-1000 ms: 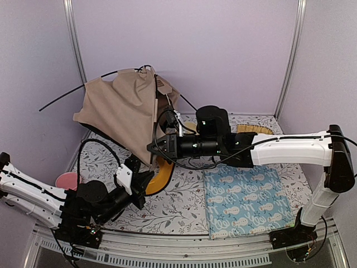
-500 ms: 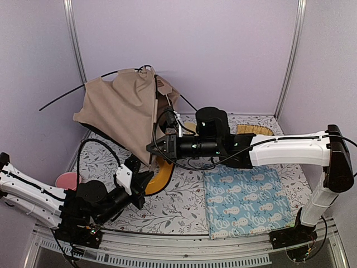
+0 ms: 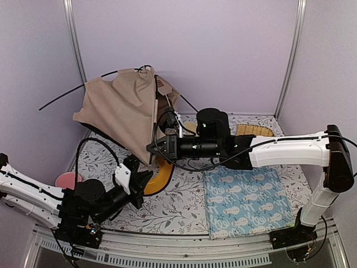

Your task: Set up the pet tent

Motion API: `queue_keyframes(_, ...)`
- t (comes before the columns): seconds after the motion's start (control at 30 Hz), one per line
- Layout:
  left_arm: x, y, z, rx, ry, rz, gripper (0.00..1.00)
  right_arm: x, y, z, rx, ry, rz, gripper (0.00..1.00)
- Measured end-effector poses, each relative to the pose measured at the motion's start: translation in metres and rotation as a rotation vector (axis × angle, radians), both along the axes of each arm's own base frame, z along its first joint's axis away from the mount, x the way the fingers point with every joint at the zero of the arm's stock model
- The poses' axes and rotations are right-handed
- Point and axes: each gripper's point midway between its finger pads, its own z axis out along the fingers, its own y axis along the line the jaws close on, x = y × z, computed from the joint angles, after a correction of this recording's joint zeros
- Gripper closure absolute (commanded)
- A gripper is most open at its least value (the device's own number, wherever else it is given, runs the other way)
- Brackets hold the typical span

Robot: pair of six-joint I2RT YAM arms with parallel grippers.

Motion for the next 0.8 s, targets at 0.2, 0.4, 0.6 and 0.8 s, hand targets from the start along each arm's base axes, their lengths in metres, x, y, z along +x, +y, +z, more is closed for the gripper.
queue_keyframes(0.2, 0.003, 0.000, 0.000, -0.010, 0.010, -0.005, 1.00, 0.001, 0.000, 0.000, 0.000, -0.003, -0.007, 1.00)
queue_keyframes(0.4, 0.008, 0.001, 0.000, -0.017, 0.023, -0.016, 1.00, 0.003, -0.001, -0.003, -0.007, -0.008, -0.027, 1.00)
queue_keyframes(0.6, 0.009, 0.000, 0.000, -0.020, 0.031, -0.032, 1.00, 0.002, 0.000, -0.006, -0.015, -0.012, -0.034, 1.00)
queue_keyframes(0.8, 0.012, 0.000, 0.000, -0.025, 0.039, -0.036, 1.00, 0.001, 0.001, -0.007, -0.023, -0.027, -0.044, 1.00)
